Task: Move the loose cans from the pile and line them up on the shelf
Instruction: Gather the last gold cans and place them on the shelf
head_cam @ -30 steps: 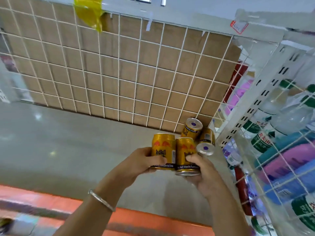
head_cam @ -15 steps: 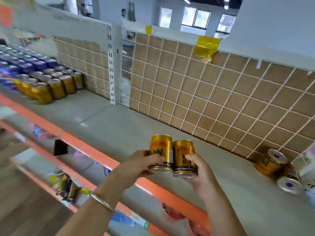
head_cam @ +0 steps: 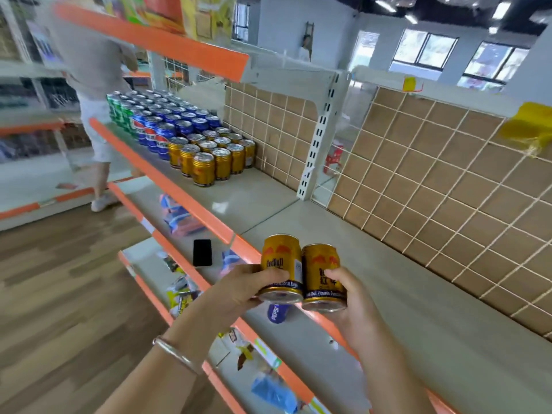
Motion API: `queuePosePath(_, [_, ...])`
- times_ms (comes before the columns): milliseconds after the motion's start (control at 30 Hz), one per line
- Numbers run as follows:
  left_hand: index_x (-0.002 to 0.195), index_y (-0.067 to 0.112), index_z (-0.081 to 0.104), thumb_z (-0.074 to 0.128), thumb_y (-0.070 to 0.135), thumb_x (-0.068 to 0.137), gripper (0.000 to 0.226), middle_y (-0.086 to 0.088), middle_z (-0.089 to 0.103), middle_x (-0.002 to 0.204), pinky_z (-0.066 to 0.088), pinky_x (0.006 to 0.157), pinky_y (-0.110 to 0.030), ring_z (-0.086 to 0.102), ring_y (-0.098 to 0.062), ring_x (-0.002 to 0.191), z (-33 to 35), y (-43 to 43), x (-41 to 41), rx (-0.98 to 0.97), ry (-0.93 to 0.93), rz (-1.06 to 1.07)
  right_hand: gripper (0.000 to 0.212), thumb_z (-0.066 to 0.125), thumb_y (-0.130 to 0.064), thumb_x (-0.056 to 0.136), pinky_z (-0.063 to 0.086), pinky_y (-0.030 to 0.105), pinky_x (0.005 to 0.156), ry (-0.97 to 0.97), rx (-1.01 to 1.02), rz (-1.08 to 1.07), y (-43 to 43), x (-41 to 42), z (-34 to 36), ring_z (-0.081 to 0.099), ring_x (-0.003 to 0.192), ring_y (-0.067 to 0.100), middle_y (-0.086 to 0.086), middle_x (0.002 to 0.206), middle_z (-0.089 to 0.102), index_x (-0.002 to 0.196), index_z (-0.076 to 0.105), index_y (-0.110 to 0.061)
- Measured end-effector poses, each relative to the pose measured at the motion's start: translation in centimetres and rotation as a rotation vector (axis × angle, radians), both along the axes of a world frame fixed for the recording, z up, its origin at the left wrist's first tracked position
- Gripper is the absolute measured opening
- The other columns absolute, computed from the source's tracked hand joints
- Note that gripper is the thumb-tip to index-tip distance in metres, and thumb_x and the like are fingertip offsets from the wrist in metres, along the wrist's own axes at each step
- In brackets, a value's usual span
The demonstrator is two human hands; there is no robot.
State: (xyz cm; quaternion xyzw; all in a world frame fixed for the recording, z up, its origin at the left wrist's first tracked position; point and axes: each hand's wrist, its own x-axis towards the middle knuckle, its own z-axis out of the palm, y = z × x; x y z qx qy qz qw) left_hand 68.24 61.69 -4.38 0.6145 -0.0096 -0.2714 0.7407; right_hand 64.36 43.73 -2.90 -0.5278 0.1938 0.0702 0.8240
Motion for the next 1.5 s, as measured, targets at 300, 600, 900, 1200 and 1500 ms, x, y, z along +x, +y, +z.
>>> queuePosePath(300, [0.095, -0.001, 0.066, 0.072, 0.002, 0.074, 0.022, -0.02, 0.07, 0.099, 0.054, 0.081, -0.025, 0.069, -0.023, 0.084, -1.0, 3.9, 4.9, -0.013, -0.019, 0.054, 0.06, 0.071, -0.025, 0.056, 0.053, 0.051, 0.071, 0.022, -0.15, 0.129, 3.3, 7.1, -0.8, 0.063, 0.073, 0.037, 0.027, 0.087, 0.062, 0.108, 0.06, 0.004])
queuePosePath(600, [0.106, 0.006, 0.068, 0.083, 0.021, 0.052, 0.058, -0.018, 0.069, 0.11, 0.051, 0.095, -0.037, 0.065, -0.029, 0.103, -2.0, 5.4, 14.5, 0.037, -0.199, 0.059, 0.057, 0.073, -0.01, 0.063, 0.056, 0.042, 0.074, -0.114, -0.314, 0.084, 4.5, 17.7, -1.7, 0.066, 0.085, 0.03, 0.02, 0.107, 0.064, 0.117, 0.055, -0.009])
queuePosePath(900, [0.104, 0.009, 0.066, 0.081, -0.001, 0.065, 0.043, 0.0, 0.075, 0.092, 0.054, 0.071, -0.019, 0.07, -0.014, 0.087, -4.0, 8.1, 21.4, 0.053, -0.203, 0.163, 0.05, 0.07, -0.001, 0.077, 0.051, 0.034, 0.068, -0.124, -0.284, 0.011, 8.2, 25.0, -3.3, 0.065, 0.088, 0.028, 0.019, 0.112, 0.063, 0.122, 0.049, -0.01])
queuePosePath(1200, [0.117, 0.008, 0.061, 0.086, 0.01, 0.05, 0.072, -0.008, 0.071, 0.108, 0.051, 0.095, -0.037, 0.065, -0.024, 0.105, -6.2, 11.4, 28.5, 0.2, -0.309, 0.142, 0.05, 0.074, -0.005, 0.075, 0.054, 0.038, 0.079, -0.182, -0.295, -0.25, 13.5, 29.5, -6.7, 0.065, 0.091, 0.025, 0.008, 0.107, 0.063, 0.117, 0.05, -0.016])
queuePosePath(1500, [0.128, 0.026, 0.045, 0.08, 0.005, 0.07, 0.071, 0.01, 0.058, 0.112, 0.04, 0.09, -0.022, 0.054, -0.01, 0.108, -6.4, 12.6, 32.0, 0.312, -0.459, -0.005, 0.048, 0.073, -0.019, 0.081, 0.053, 0.025, 0.081, -0.277, -0.639, -0.231, 14.5, 31.8, -7.7, 0.063, 0.093, 0.014, -0.005, 0.098, 0.062, 0.121, 0.048, -0.012])
